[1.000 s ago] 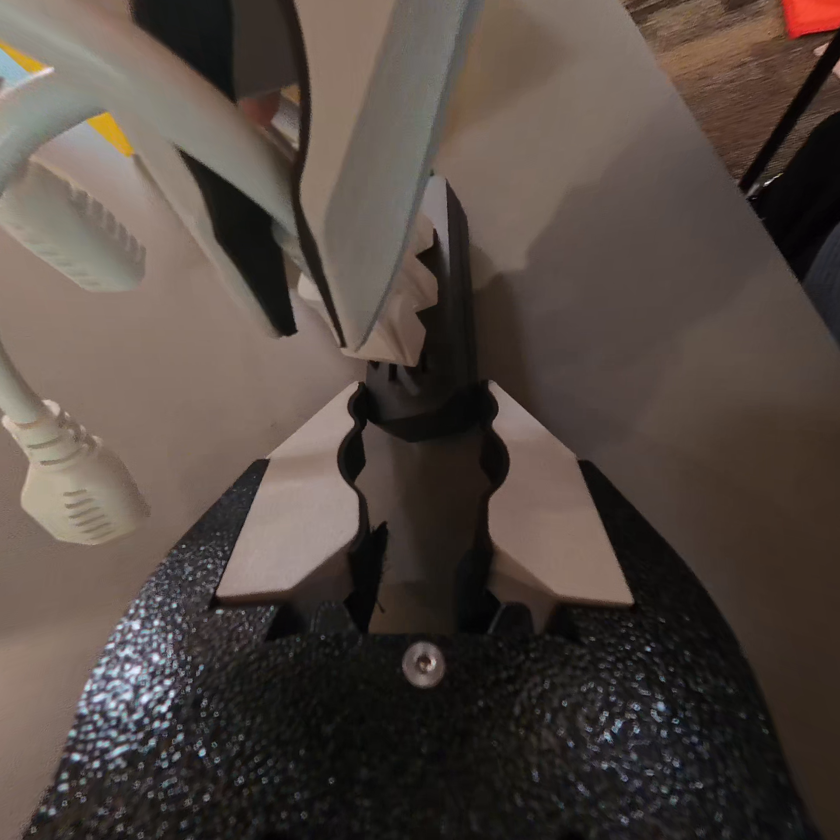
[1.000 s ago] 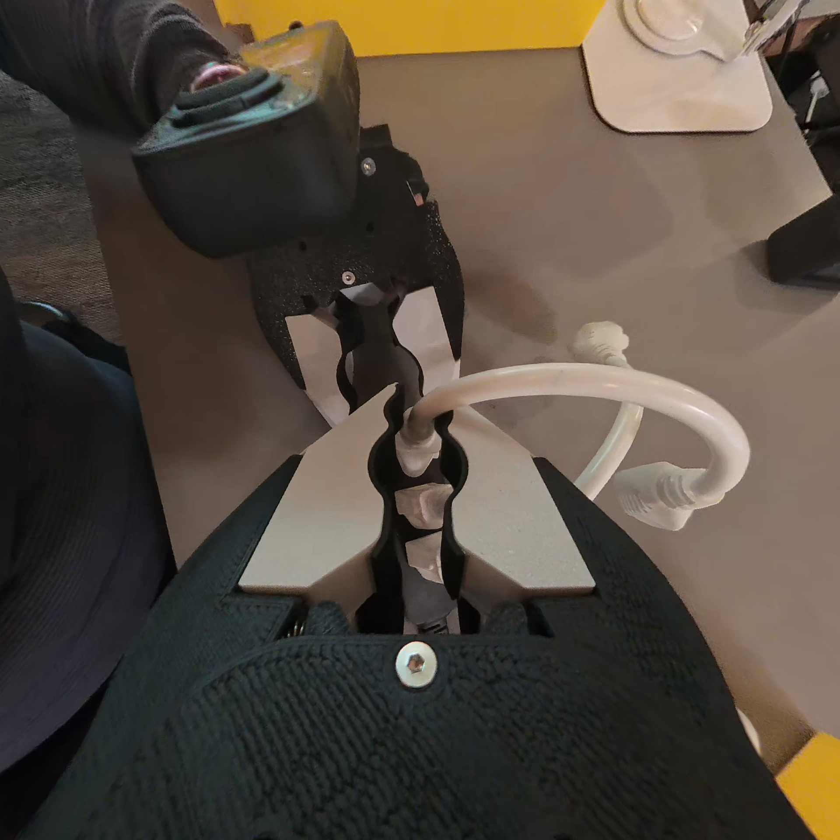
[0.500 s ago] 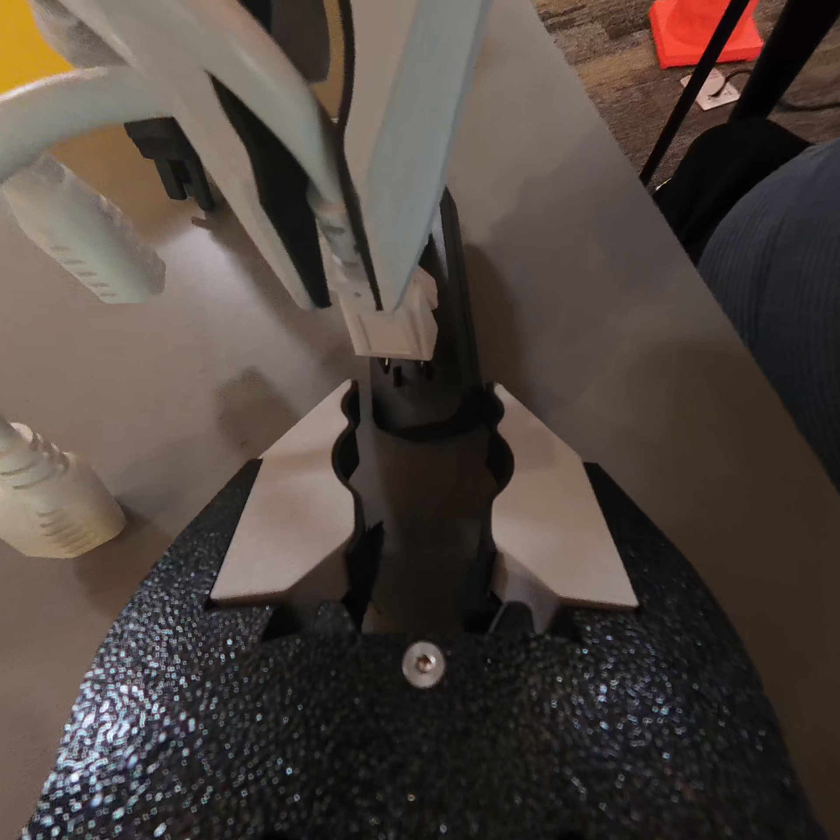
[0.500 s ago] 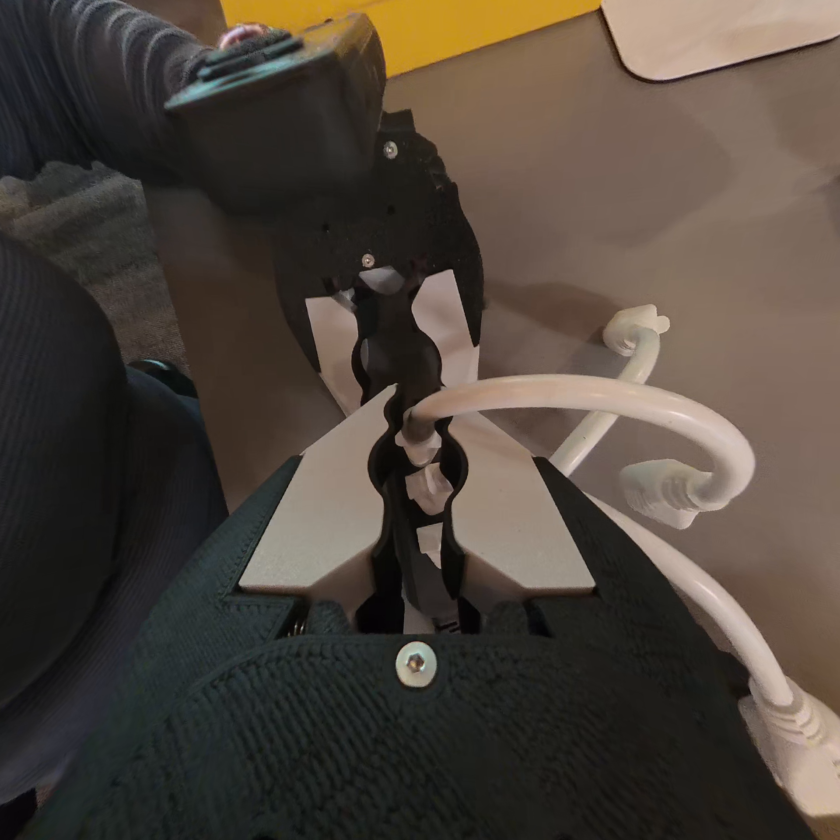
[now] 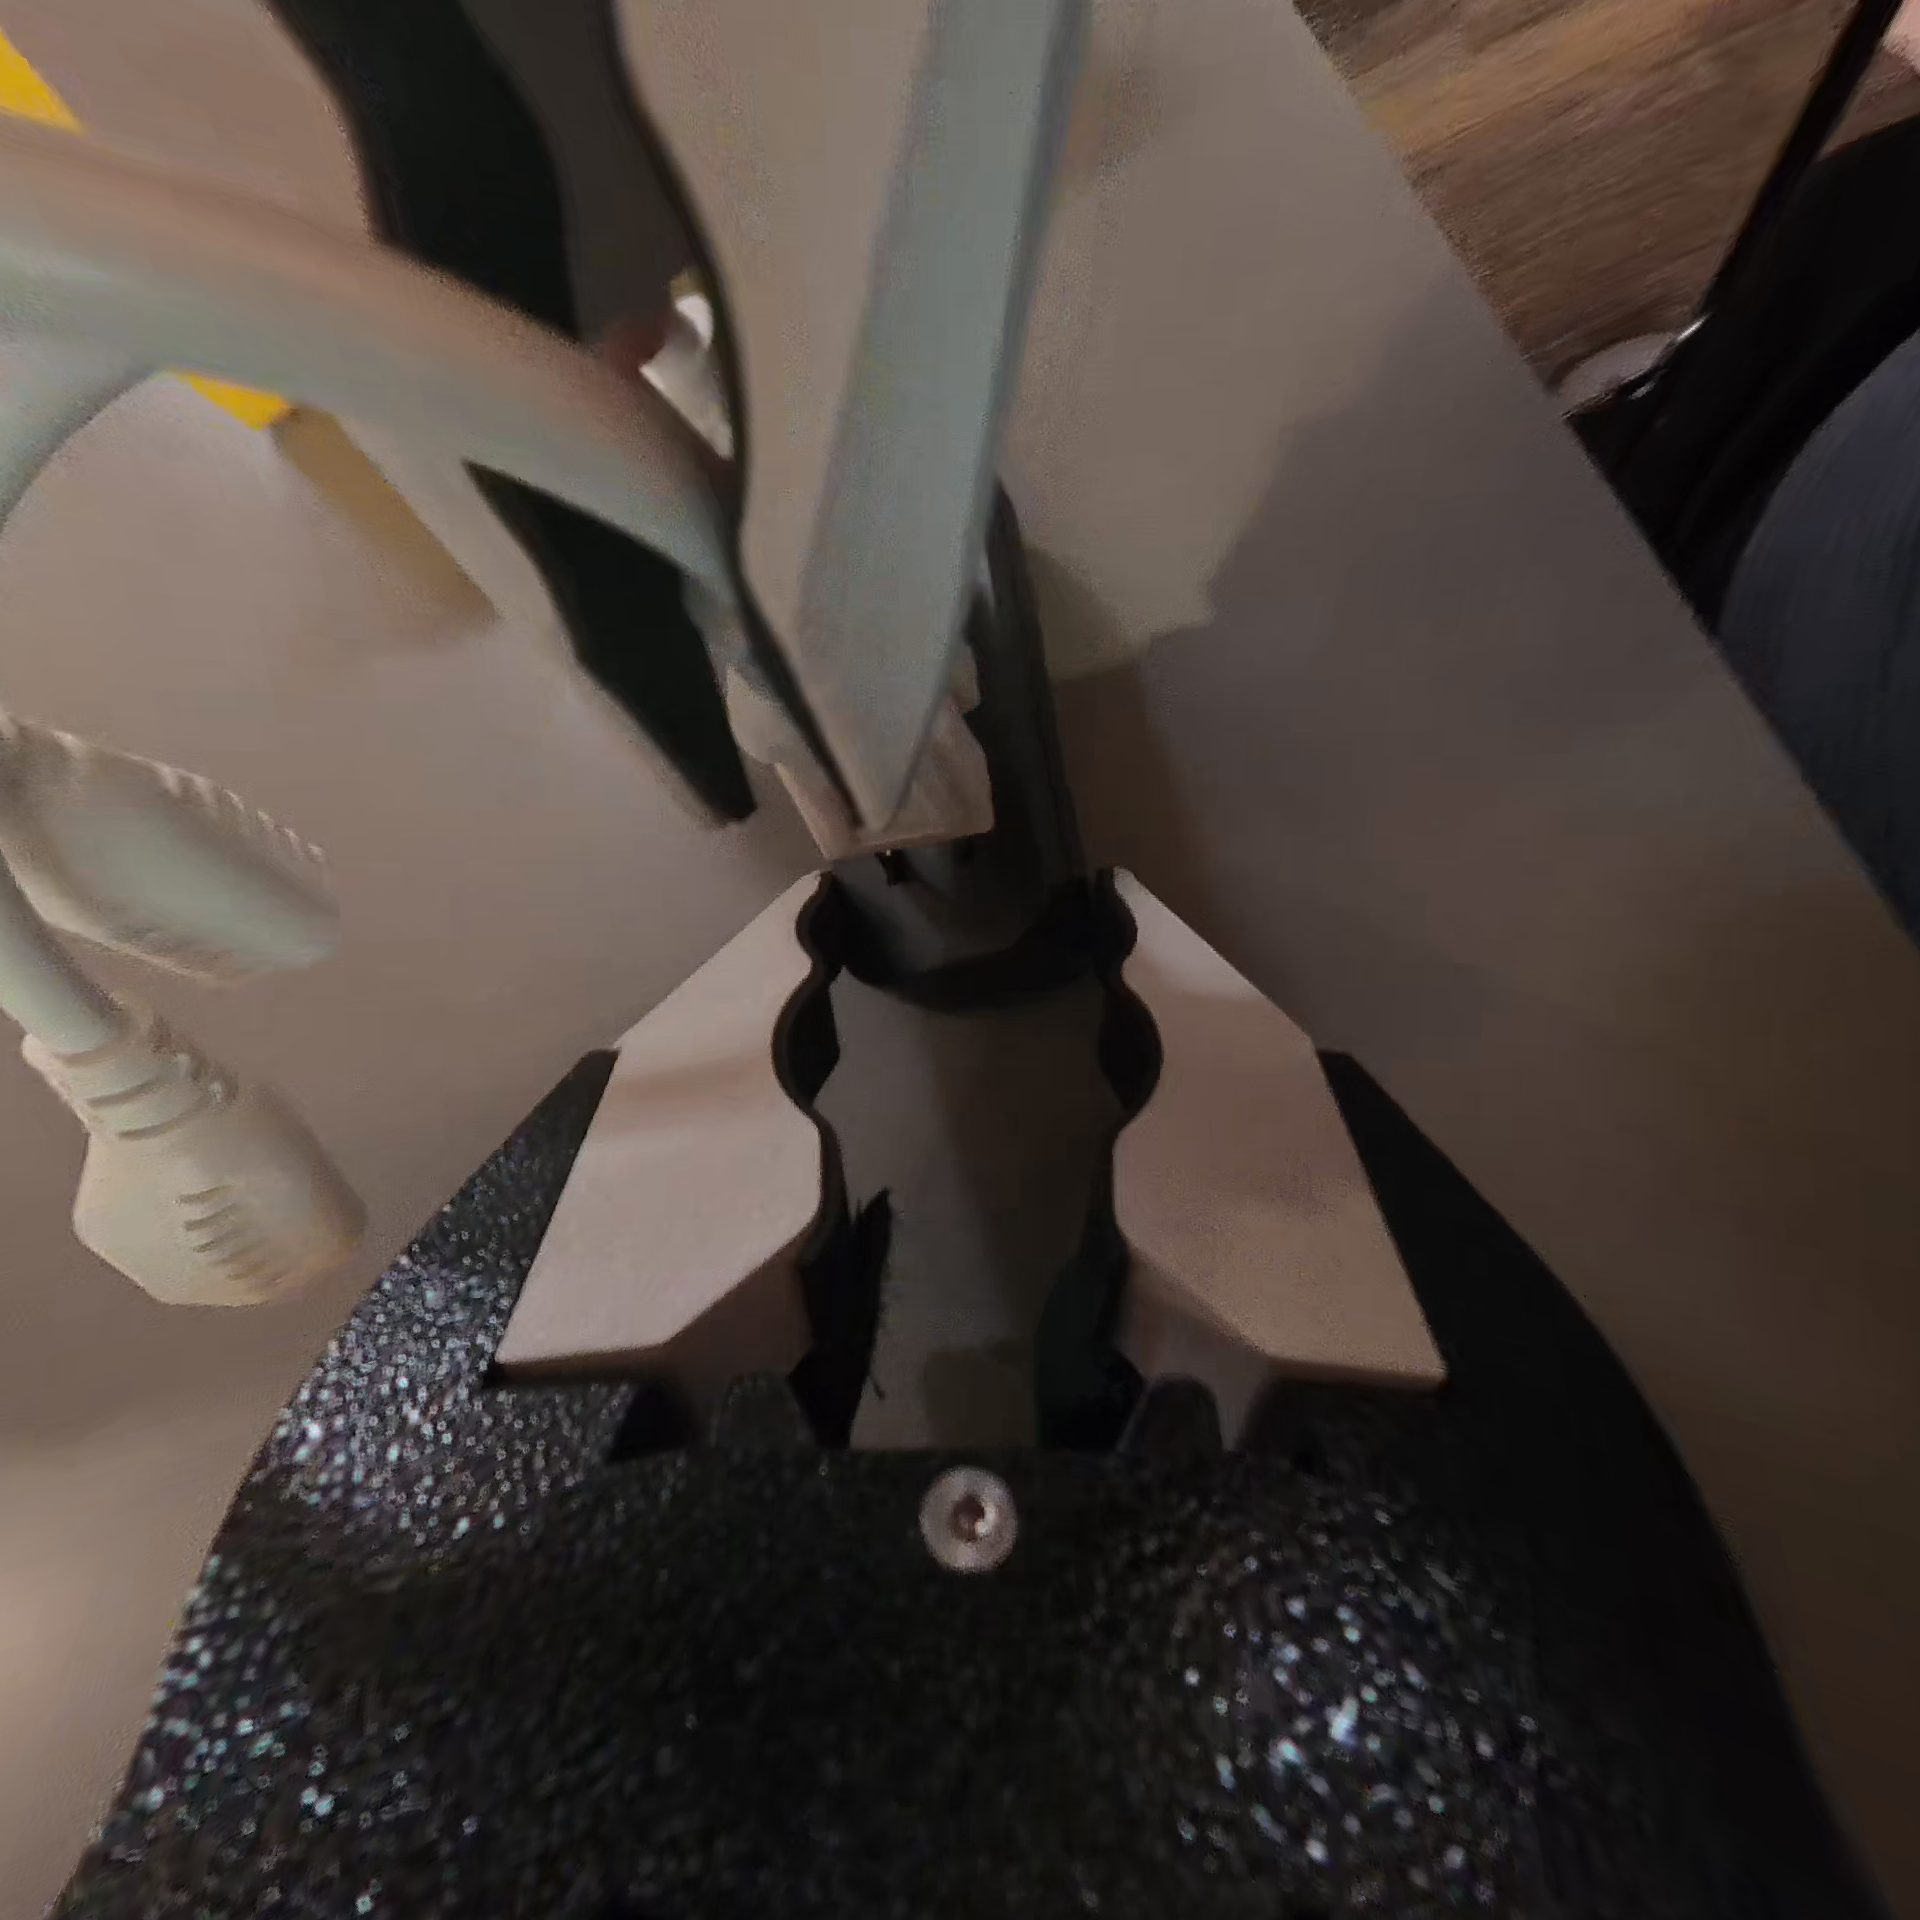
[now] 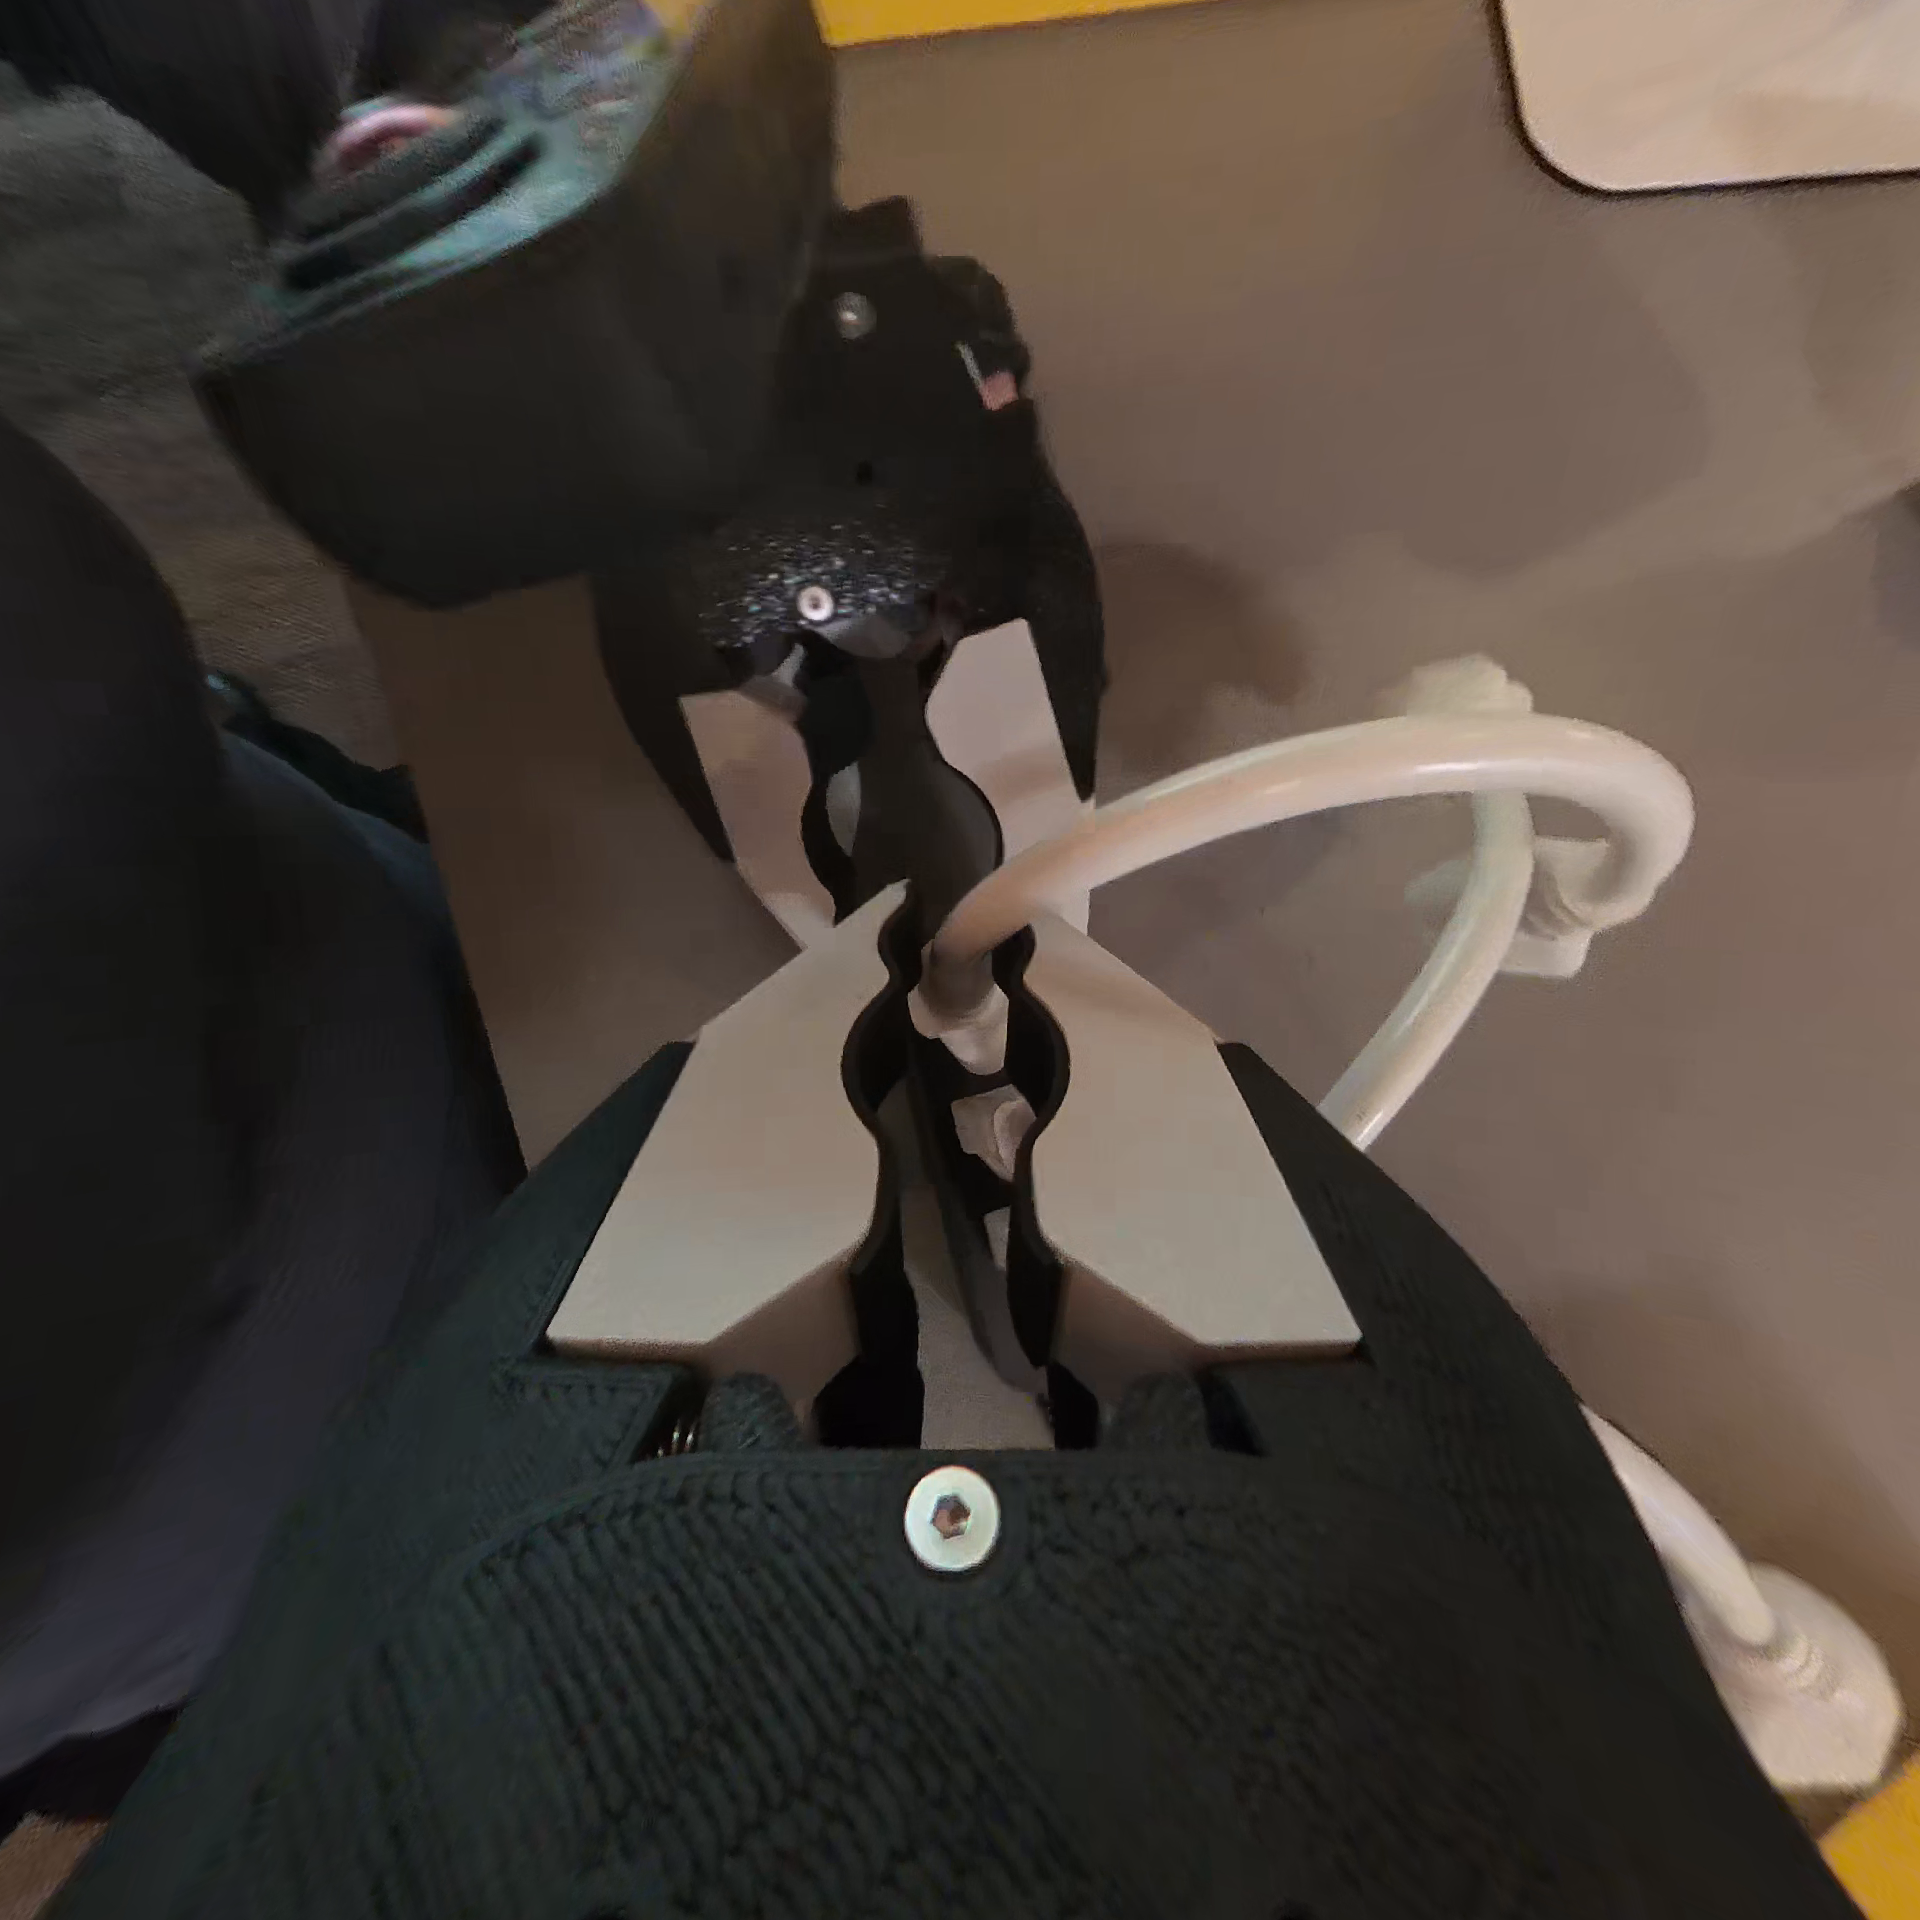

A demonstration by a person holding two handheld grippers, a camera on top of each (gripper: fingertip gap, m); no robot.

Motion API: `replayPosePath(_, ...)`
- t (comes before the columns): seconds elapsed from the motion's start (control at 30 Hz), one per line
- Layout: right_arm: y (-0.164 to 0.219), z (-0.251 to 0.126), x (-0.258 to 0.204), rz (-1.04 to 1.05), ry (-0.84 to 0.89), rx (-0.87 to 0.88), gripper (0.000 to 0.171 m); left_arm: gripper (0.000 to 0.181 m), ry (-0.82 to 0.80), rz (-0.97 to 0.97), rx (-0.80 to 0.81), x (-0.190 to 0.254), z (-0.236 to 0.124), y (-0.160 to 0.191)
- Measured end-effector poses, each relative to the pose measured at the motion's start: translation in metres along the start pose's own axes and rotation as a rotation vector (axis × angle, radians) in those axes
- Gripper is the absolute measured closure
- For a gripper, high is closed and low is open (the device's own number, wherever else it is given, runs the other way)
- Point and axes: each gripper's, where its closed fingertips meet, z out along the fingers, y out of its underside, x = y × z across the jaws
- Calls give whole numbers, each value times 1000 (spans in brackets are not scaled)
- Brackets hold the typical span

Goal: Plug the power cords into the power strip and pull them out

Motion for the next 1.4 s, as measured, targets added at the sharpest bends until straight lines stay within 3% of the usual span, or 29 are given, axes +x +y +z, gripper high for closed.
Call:
replayPosePath(0.2, -1, 3, -1, -162, 181, -59, 161, 134, -65, 62, 3, -4, -1, -2)
replayPosePath(0.43, -6, 10, 6, 98, 90, 37, 161, 134, 25, -35, -3, 3, 0, 1)
replayPosePath(0.67, -4, 6, 15, 206, 93, 120, 161, 134, 84, -142, -7, 5, 1, 3)
replayPosePath(0.77, -1, 4, 16, 238, 94, 153, 161, 134, 105, -171, -31, 6, 0, 4)
replayPosePath(0.9, 1, 2, 14, 232, 109, 195, 162, 118, 147, -235, -64, 4, -5, 11)
replayPosePath(1.1, 3, 0, 5, 187, 104, 209, 163, 125, 227, -327, 8, 18, -1, -8)
replayPosePath(1.17, 3, 0, 4, 170, 128, 214, 163, 136, 234, -319, 16, 24, 2, -13)
replayPosePath(1.27, 6, -1, 3, 166, 149, 195, 163, 136, 200, -288, -12, 25, 4, -13)
replayPosePath(1.4, 10, -1, 1, 99, 233, 90, 165, 138, 62, -107, -85, 9, 2, -1)
